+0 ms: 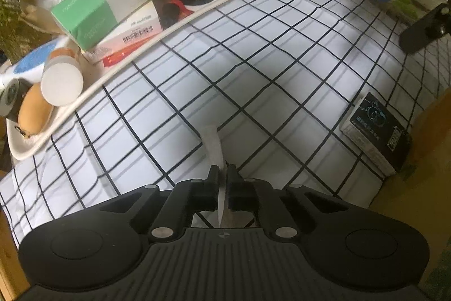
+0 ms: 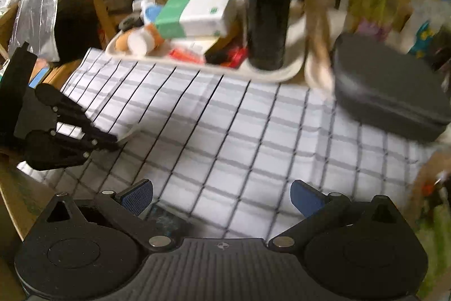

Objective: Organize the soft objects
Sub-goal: 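Grasp the small black printed box with the right tool and lift it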

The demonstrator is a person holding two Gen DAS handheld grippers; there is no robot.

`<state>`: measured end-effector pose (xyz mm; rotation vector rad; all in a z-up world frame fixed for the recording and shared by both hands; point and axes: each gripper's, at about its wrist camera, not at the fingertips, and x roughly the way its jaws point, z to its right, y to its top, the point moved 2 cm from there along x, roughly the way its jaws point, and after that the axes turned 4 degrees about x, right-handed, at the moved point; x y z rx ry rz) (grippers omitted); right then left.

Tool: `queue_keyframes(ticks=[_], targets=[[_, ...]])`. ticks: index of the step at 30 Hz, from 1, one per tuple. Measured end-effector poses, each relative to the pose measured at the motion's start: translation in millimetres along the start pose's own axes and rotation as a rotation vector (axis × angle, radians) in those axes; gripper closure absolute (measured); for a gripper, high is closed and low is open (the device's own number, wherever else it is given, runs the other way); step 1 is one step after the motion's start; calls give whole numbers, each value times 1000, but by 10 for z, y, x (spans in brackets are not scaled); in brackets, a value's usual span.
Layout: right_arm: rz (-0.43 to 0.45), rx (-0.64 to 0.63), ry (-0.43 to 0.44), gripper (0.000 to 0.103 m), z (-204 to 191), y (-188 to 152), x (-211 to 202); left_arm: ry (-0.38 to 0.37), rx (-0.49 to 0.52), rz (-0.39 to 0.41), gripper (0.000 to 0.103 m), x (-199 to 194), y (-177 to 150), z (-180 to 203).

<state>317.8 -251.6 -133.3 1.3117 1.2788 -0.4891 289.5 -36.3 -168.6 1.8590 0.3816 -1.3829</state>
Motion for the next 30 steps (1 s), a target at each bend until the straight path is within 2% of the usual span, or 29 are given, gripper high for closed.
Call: queue_keyframes(ticks=[4, 8, 12, 14, 17, 20, 22, 24, 30], targets=[[-91, -75, -52, 0, -123, 37, 98, 14, -1, 25, 100, -65, 9, -35], [-105, -60, -34, 0, -89, 93, 42, 2, -22, 52, 100, -133, 33, -65], [-137, -68, -106, 0, -78, 203, 22, 2, -31, 84, 100, -223, 76, -65], [-151, -69, -110, 0, -101, 235, 30, 15, -45, 105, 100, -288, 101, -96], [-257, -57, -53, 0, -294, 375, 143, 28, -80, 139, 100, -402, 136, -168], [-347, -18, -42, 1, -399, 449, 319, 35, -96, 166, 100, -499, 147, -203], [-433, 19, -38, 10, -434, 456, 488, 41, -96, 175, 100, -529, 148, -205], [-519, 63, -38, 14, -450, 423, 667, 50, -98, 181, 100, -556, 143, -217], [-695, 119, -30, 17, -540, 331, 1077, 49, -143, 206, 100, -668, 101, -338]])
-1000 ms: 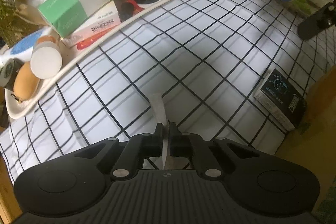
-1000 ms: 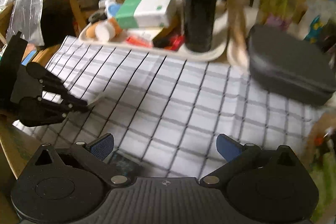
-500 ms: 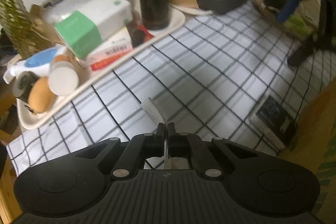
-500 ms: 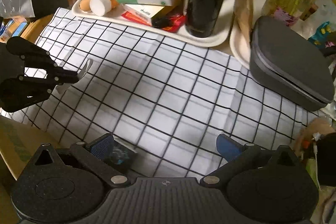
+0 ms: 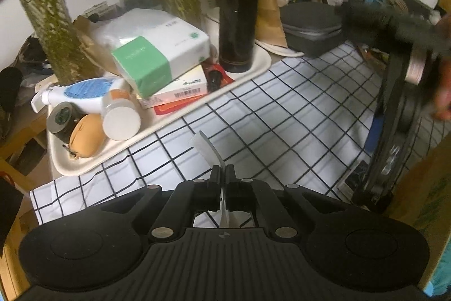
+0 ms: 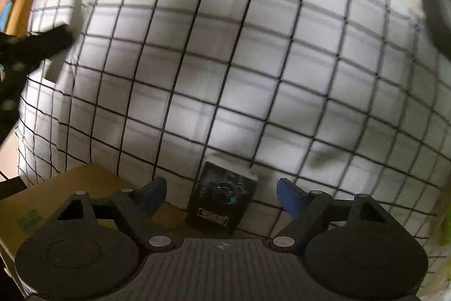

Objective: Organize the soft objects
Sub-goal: 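Grasp the small black printed box with the right tool and lift it, then carry the white strip and black box over the cardboard box with both tools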

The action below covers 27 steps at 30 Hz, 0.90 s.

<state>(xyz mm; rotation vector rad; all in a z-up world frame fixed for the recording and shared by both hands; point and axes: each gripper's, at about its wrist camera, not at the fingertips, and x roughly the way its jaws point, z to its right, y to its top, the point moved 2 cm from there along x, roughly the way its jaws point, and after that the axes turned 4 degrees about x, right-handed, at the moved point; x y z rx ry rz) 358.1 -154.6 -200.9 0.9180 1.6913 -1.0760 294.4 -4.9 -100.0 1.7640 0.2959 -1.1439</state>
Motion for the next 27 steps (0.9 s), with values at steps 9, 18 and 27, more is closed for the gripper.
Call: queue_keyframes(ticks=[9, 18, 27], targets=[[-161, 35, -98, 33, 1, 108, 443, 9, -6, 13, 100, -62, -12, -23], [2, 40, -59, 48, 48, -28, 122, 3, -26, 33, 100, -139, 9, -5], [332, 31, -124, 48, 162, -412, -468, 28, -76, 71, 100, -301, 15, -31]])
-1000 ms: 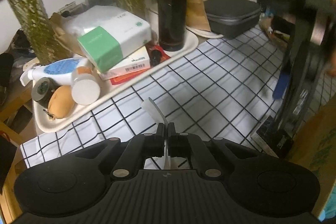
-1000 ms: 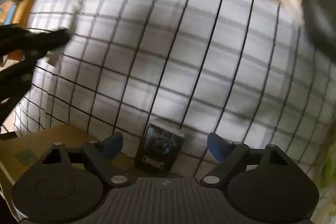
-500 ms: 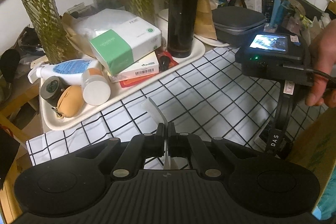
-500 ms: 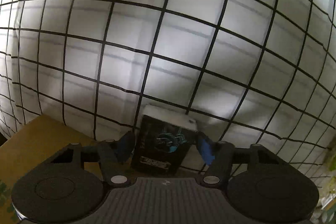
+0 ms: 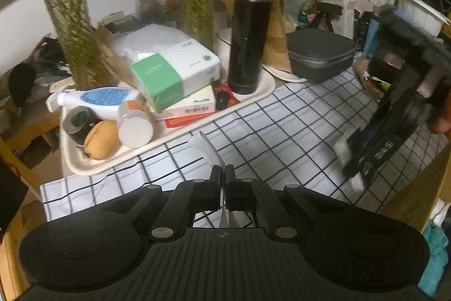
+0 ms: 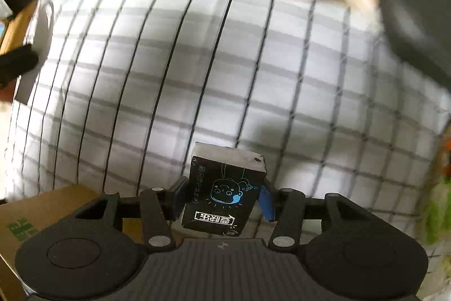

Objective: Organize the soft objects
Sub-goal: 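Carry the white strip and black box over the cardboard box with both tools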

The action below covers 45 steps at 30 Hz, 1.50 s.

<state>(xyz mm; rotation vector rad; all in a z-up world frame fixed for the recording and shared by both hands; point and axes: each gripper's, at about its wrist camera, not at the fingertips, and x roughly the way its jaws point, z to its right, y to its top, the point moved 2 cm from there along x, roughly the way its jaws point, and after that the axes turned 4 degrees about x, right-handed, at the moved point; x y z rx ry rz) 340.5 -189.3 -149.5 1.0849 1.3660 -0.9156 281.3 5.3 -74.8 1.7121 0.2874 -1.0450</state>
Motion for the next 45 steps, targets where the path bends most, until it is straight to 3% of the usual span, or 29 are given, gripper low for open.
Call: queue_keyframes(ticks=[8, 15, 33, 45], targets=[[289, 7, -46, 49, 39, -181, -560, 40, -41, 49, 100, -270, -10, 57], [460, 8, -60, 49, 50, -462, -931, 34, -25, 82, 100, -604, 21, 295], [688, -9, -46, 49, -29, -1293, -1542, 2, -3, 127, 100, -1355, 60, 832], [795, 2, -14, 49, -65, -1689, -1845, -90, -61, 126, 100, -1592, -55, 970]])
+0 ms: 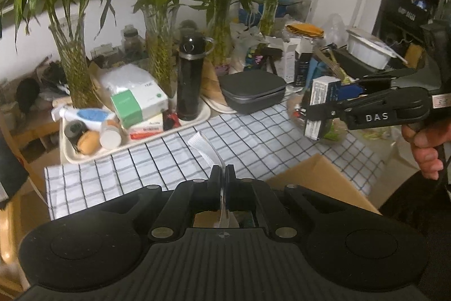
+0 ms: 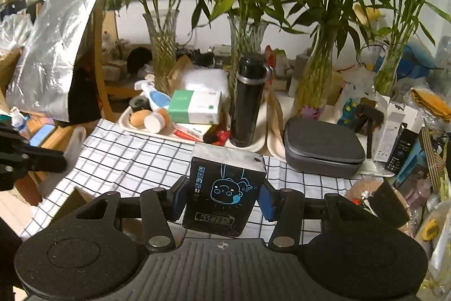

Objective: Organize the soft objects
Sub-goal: 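Carry the white strip and black box over the cardboard box with both tools, then drop the white strip into the box with the left tool while the right tool releases the black box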

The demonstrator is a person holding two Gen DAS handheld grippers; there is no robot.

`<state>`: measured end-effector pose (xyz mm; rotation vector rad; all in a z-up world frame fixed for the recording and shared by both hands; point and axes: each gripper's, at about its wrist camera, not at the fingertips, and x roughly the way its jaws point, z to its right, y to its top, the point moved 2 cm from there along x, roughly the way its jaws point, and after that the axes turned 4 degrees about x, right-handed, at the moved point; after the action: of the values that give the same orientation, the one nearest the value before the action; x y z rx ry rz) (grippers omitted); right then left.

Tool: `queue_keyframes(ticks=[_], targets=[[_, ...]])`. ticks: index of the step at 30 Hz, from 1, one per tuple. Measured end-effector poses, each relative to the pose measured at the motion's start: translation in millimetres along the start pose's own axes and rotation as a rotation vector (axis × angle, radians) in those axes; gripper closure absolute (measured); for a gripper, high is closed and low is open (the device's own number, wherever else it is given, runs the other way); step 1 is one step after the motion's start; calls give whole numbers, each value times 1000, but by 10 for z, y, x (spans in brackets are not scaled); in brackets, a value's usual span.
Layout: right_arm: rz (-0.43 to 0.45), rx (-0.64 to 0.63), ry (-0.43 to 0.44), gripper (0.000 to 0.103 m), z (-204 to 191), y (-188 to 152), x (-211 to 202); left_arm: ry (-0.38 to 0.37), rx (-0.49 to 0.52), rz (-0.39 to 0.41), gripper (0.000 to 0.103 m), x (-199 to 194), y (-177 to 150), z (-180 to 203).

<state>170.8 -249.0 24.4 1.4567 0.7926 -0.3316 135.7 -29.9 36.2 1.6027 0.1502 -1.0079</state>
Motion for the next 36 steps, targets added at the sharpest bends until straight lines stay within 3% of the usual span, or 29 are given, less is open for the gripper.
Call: queue_keyframes(ticks=[8, 20, 23, 25, 29, 31, 36], targets=[[21, 5, 64, 49, -31, -118, -378, -60, -85, -81, 100, 1, -193, 25], [-67, 43, 168, 49, -102, -458, -527, -75, -158, -193, 98, 211, -588, 50], [-84, 50, 184, 49, -116, -524, -548, -96, -173, -180, 80, 207, -647, 68], [-94, 59, 191, 49, -118, -565, -559, -84, -181, -139, 54, 136, -667, 71], [-124, 92, 215, 49, -103, -631, -543, -21, -194, -62, 52, -61, -713, 32], [-142, 116, 233, 49, -104, -660, -522, 7, -212, -44, 47, -144, -742, 9], [-177, 139, 257, 49, -196, -701, -443, 69, -243, -18, 46, -318, -838, -40]])
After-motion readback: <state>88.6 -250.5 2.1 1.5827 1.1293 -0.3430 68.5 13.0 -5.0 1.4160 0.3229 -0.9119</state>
